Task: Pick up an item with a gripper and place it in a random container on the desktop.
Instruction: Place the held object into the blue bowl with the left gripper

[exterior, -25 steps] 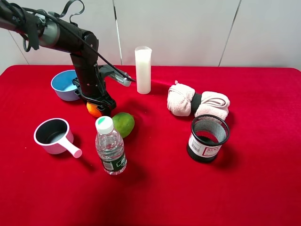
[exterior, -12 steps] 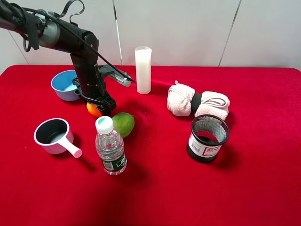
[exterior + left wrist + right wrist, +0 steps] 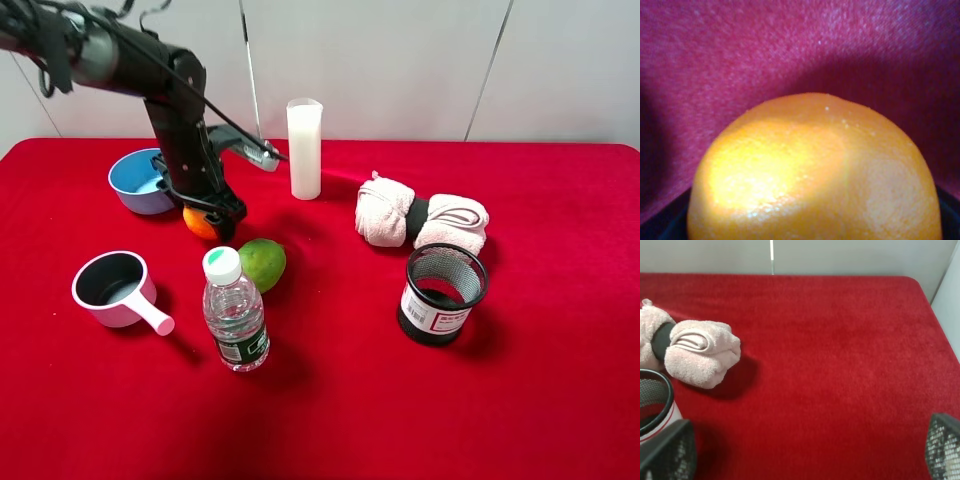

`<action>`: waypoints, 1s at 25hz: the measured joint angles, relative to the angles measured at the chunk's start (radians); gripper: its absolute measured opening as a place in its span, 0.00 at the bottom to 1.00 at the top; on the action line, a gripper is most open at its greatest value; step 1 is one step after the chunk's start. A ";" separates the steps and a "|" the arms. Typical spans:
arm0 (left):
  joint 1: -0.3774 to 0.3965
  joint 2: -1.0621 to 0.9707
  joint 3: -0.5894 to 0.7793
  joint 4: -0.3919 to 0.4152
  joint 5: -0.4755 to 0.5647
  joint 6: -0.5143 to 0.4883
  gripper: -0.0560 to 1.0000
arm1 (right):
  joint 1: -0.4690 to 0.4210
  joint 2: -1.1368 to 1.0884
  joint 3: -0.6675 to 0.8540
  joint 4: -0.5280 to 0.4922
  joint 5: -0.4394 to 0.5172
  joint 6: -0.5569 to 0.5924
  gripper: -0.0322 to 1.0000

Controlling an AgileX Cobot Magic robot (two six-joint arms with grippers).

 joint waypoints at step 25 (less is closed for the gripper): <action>0.002 -0.124 -0.158 0.002 0.295 -0.051 0.74 | 0.000 0.000 0.000 0.000 0.000 0.000 0.70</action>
